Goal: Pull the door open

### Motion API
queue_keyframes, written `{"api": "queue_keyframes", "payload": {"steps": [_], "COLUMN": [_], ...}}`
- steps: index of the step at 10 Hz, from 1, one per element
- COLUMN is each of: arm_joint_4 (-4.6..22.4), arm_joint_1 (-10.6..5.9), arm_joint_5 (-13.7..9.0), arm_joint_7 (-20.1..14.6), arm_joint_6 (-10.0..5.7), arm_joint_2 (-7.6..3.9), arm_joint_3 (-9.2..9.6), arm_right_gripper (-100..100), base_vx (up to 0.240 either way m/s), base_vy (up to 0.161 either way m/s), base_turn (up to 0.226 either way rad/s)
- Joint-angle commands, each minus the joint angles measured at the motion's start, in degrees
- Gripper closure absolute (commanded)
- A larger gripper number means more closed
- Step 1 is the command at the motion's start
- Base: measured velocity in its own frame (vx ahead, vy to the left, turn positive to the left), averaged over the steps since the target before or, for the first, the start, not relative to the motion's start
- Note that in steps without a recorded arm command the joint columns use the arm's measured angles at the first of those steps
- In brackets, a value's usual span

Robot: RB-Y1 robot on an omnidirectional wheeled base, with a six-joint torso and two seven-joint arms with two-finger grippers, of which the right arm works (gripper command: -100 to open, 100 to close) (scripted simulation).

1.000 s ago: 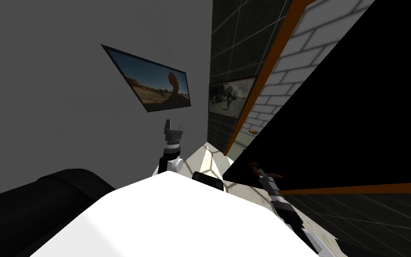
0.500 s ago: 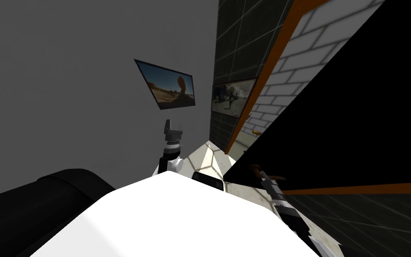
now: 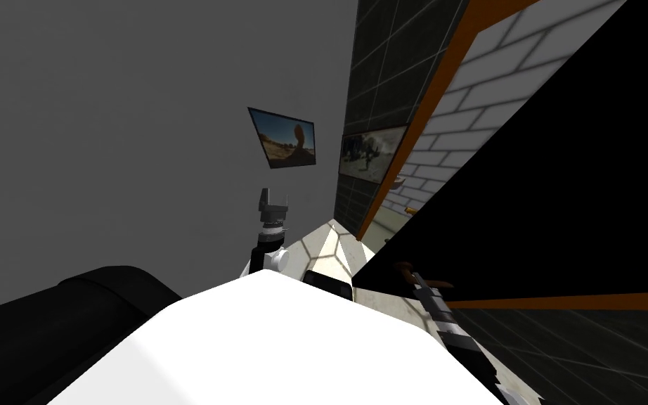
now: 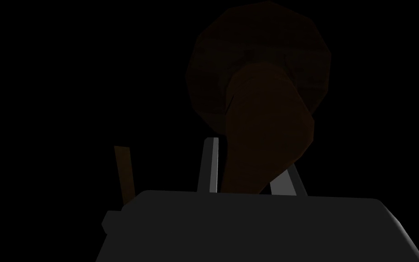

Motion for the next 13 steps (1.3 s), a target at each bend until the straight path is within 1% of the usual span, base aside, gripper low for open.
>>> {"api": "queue_keyframes", "payload": {"steps": [1, 4, 5, 6, 9, 13], "arm_joint_4": [0.27, 1.30, 1.35, 1.90, 2.59, 3.92], "arm_joint_1": [0.48, 0.80, 0.63, 0.61, 0.54, 0.39], "arm_joint_5": [0.17, 0.47, 0.45, 0.65, 0.89, 1.37], "arm_joint_7": [-0.17, -0.34, -0.34, -0.40, -0.44, -0.51], "arm_joint_6": [-1.13, -2.84, -2.36, -2.94, -3.77, -5.38], "arm_joint_2": [-0.34, -0.72, -0.59, -0.67, -0.85, -1.22], "arm_joint_3": [-0.34, -0.72, -0.54, -0.63, -0.86, -1.30], "arm_right_gripper": [100, 100, 100, 100, 100, 100], "base_vx": [-0.214, -0.198, -0.088, -0.124, -0.160, -0.215], "base_vy": [-0.090, -0.074, -0.035, -0.045, -0.084, -0.084], "base_turn": [0.180, 0.164, 0.036, 0.153, 0.139, 0.178]}}
